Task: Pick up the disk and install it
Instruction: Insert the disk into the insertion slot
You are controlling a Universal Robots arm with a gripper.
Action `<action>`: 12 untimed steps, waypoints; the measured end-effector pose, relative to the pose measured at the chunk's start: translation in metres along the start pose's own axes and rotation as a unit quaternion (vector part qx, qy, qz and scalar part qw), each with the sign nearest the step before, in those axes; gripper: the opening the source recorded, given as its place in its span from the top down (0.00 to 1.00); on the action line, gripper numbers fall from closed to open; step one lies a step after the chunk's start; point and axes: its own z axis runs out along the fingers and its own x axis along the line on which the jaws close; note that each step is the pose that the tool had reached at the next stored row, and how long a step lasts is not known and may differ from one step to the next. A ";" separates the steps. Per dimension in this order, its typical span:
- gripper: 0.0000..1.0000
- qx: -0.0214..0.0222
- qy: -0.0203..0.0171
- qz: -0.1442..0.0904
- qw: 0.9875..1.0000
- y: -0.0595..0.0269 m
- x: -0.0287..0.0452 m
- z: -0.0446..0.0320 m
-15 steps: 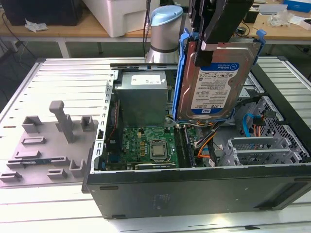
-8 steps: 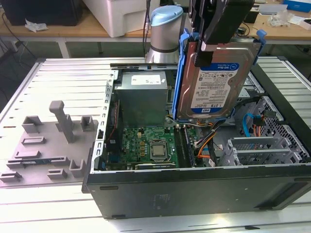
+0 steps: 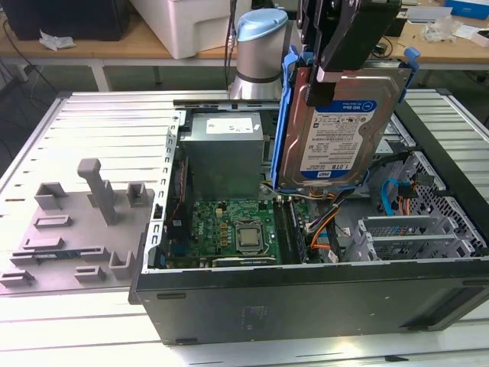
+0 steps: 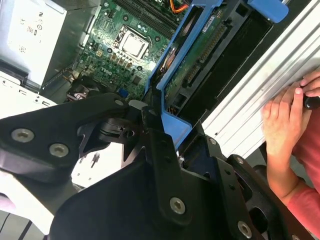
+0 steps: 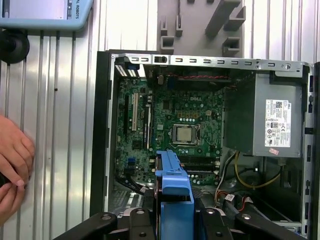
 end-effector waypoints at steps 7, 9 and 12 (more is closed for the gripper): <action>0.63 0.000 0.000 0.000 1.000 -0.0062 0.0011 -0.0002; 0.63 0.000 0.000 0.000 1.000 -0.0113 0.0021 -0.0004; 0.63 0.000 0.000 0.000 1.000 -0.0164 0.0038 -0.0005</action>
